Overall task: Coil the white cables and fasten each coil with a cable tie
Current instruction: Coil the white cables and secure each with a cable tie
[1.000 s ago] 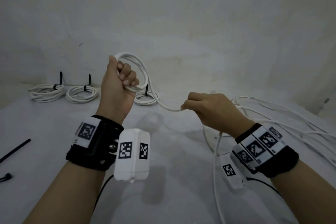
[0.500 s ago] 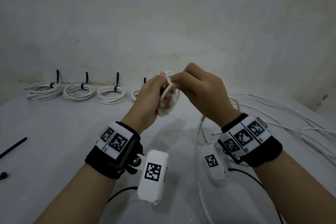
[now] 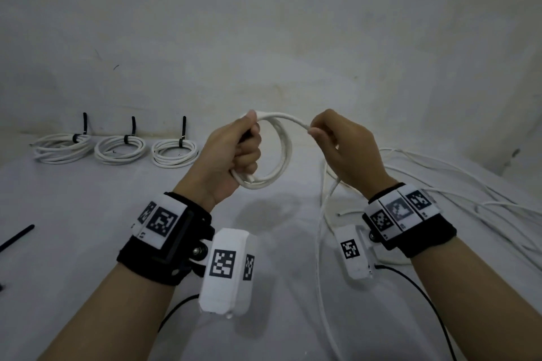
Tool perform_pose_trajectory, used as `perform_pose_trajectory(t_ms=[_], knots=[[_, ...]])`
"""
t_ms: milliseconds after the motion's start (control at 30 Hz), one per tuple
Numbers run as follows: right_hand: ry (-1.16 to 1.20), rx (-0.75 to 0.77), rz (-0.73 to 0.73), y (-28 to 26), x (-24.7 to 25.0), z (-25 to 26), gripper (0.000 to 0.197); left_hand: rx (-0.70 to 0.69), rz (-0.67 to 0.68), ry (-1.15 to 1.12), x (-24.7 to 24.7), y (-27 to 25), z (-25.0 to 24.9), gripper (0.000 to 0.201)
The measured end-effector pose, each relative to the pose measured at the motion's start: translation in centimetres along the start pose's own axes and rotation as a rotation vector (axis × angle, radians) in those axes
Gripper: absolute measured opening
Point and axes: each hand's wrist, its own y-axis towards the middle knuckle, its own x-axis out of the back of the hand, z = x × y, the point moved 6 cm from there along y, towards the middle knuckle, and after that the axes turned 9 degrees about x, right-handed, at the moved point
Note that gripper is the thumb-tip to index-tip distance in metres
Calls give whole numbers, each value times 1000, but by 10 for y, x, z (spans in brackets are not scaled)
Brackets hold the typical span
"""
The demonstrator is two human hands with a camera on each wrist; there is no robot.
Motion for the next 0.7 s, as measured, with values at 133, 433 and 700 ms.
perform_pose_trajectory(t_ms=[133,433,700], knots=[[54,-59,245,-22,-5,-26,48,-13,-54,-99,14,3,-4,36],[108,-225,420,-42,5,-58,25,-78,-120,-232,33,9,-10,37],[353,-435,577,-57,3,-55,25,-110,-163,-259,41,11,-8,37]])
